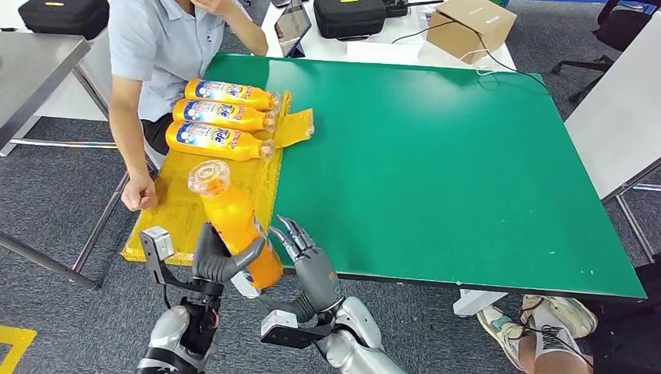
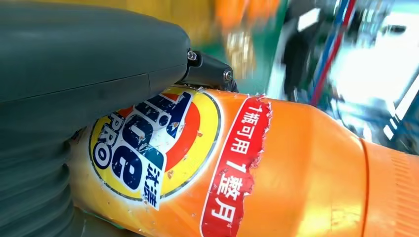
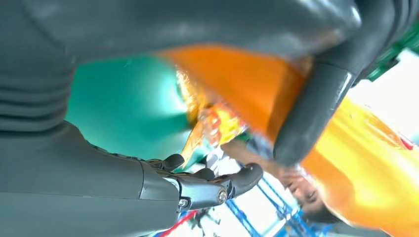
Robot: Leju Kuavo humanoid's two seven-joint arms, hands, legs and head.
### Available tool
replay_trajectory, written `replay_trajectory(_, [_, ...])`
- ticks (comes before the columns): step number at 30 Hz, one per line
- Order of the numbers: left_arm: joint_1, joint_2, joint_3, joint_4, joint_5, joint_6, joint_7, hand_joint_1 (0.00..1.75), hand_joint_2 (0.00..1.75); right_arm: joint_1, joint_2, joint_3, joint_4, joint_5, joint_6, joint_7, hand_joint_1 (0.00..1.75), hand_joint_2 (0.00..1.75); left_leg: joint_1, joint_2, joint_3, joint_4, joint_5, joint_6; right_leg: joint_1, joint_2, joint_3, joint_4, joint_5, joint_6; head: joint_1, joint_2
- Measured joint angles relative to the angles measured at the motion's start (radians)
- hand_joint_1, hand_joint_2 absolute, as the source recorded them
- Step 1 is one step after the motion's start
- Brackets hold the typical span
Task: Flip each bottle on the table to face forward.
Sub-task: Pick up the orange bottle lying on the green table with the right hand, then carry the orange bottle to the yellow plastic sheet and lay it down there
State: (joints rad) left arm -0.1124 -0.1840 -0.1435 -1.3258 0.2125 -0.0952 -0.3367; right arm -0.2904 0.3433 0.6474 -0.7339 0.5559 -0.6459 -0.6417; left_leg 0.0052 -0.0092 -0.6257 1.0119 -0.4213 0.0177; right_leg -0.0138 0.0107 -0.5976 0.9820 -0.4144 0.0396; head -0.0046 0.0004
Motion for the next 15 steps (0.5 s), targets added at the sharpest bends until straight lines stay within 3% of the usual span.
replay_trajectory(8, [-0.135, 0.067, 0.030, 0.059, -0.479, 0.316, -0.008, 1.75, 1.75, 0.038, -0.025, -0.047, -0.056, 0.128, -0.044, 0.074, 0.00, 0.00, 0.000, -0.001, 0.000, 0.000, 0.001, 0.000, 0.000, 0.000, 0.000, 0.000, 0.000, 0.000, 0.000, 0.000])
replay_trajectory(15, [-0.328, 0.113, 0.009, 0.262, -0.882, 0.376, 0.053, 1.75, 1.75, 0.042, -0.035, -0.066, -0.079, 0.122, -0.004, 0.082, 0.00, 0.00, 0.000, -0.001, 0.000, 0.000, 0.002, 0.000, 0.000, 0.000, 0.001, 0.000, 0.001, 0.000, 0.000, 0.000])
